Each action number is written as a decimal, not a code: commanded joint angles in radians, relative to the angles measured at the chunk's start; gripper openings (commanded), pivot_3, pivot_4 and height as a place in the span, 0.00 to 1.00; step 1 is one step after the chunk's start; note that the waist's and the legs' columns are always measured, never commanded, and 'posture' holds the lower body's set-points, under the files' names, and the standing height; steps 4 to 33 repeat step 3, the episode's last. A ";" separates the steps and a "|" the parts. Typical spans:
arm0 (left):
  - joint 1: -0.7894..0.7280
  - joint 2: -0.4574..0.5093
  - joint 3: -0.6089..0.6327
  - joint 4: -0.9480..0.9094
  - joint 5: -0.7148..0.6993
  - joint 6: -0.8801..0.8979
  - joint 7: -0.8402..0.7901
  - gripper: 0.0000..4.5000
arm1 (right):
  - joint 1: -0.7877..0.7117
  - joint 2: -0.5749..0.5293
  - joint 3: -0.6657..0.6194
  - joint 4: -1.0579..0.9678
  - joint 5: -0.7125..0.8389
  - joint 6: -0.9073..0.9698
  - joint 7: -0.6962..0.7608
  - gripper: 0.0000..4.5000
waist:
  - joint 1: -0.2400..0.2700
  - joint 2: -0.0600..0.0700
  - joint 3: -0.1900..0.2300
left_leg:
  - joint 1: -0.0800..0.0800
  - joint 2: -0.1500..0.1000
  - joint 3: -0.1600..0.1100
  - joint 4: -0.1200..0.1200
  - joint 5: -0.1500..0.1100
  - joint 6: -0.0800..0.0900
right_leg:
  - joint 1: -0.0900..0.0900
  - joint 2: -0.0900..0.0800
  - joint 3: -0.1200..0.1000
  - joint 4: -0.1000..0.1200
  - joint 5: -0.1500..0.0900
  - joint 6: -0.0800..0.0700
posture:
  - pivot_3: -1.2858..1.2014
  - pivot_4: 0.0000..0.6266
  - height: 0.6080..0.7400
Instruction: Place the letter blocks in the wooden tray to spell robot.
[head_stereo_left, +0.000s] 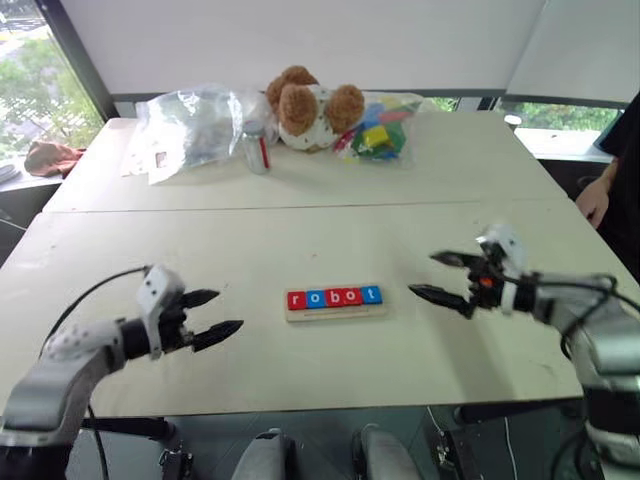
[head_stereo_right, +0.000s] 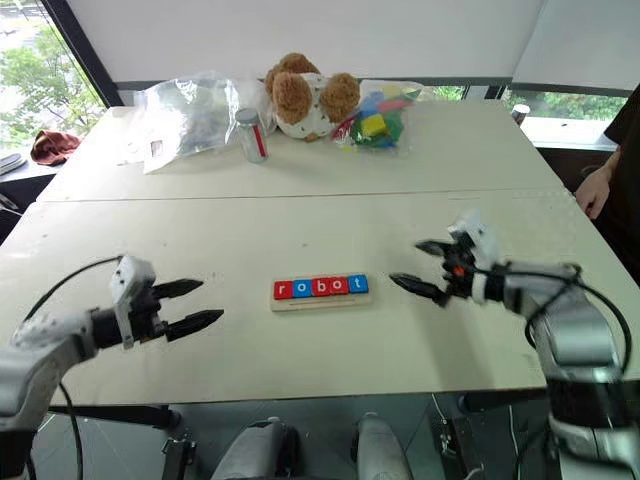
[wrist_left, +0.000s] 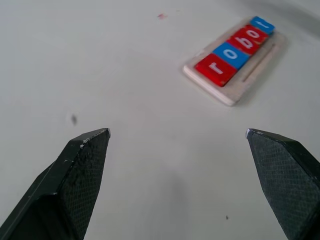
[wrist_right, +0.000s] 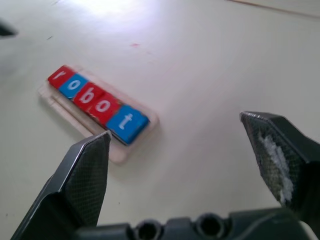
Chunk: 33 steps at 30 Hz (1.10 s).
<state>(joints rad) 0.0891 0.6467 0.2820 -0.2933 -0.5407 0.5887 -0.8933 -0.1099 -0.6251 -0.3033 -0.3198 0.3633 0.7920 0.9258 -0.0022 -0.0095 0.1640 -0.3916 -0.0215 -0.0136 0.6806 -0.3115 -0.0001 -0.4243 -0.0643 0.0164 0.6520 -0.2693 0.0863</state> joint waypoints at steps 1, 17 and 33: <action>0.032 -0.037 0.060 -0.055 -0.065 -0.002 0.039 1.00 | 0.070 0.027 -0.048 -0.080 0.036 0.002 -0.079 0.99 | -0.001 0.000 0.000 | 0.000 0.000 0.000 0.000 0.000 0.000 | 0.000 0.000 0.000 0.000 0.000 0.000 | 0.52 0.24 1.00; 0.048 -0.050 0.070 -0.044 -0.072 -0.010 0.047 1.00 | 0.087 0.037 -0.054 -0.072 0.042 -0.017 -0.109 0.99 | -0.003 0.000 0.000 | 0.001 0.000 0.001 0.001 0.000 0.000 | 0.001 0.000 0.001 0.000 0.002 -0.001 | 0.52 0.24 1.00; 0.048 -0.050 0.070 -0.044 -0.072 -0.010 0.047 1.00 | 0.087 0.037 -0.054 -0.072 0.042 -0.017 -0.109 0.99 | -0.003 0.000 0.000 | 0.001 0.000 0.001 0.001 0.000 0.000 | 0.001 0.000 0.001 0.000 0.002 -0.001 | 0.52 0.24 1.00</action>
